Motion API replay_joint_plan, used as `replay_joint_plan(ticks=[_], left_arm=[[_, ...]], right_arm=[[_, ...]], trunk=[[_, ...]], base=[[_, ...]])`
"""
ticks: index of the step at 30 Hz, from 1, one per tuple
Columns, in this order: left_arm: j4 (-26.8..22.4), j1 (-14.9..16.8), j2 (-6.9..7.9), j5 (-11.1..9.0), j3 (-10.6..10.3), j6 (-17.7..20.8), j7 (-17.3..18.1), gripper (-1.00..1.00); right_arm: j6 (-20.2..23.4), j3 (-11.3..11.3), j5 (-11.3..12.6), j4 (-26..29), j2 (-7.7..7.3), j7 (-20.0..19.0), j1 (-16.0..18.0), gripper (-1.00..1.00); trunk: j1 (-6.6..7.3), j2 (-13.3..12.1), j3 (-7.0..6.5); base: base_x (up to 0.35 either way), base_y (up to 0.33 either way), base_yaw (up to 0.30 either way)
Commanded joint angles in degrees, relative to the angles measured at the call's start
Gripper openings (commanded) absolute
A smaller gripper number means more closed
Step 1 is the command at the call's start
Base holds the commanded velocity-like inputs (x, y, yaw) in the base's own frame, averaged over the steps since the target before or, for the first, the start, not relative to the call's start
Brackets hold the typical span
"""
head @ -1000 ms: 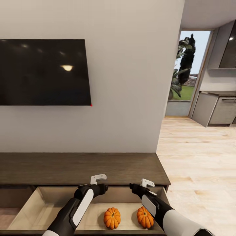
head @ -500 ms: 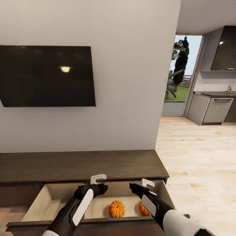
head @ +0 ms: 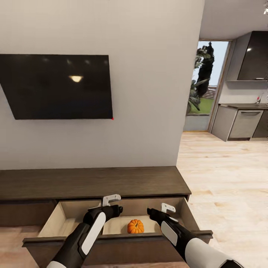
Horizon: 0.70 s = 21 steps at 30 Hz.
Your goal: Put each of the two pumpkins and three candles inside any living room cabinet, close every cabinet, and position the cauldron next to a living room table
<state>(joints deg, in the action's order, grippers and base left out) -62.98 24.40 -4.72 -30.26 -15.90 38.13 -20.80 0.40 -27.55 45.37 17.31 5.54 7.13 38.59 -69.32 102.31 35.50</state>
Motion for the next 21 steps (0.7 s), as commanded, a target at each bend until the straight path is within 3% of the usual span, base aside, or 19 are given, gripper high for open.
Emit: replay_joint_plan(ticks=[1,15,21], left_arm=[[-0.25,0.04,0.00,-0.60,-0.09,0.11,-0.55,1.00],[-0.54,0.04,0.06,-0.69,0.06,0.11,-0.47,1.00],[-0.56,0.04,0.06,-0.84,1.69,0.11,-0.47,1.00]], right_arm=[[0.04,-0.47,0.42,0.09,-0.04,0.43,0.04,1.00],[0.04,-0.49,0.42,0.09,-0.03,0.43,0.02,1.00],[0.04,-0.47,0.42,0.09,-0.06,0.43,0.04,1.00]], trunk=[[0.04,0.04,0.06],[0.04,0.04,0.06],[0.04,0.04,0.06]], base=[[-0.329,0.048,0.000],[-0.261,0.197,0.000],[-0.226,0.265,0.000]])
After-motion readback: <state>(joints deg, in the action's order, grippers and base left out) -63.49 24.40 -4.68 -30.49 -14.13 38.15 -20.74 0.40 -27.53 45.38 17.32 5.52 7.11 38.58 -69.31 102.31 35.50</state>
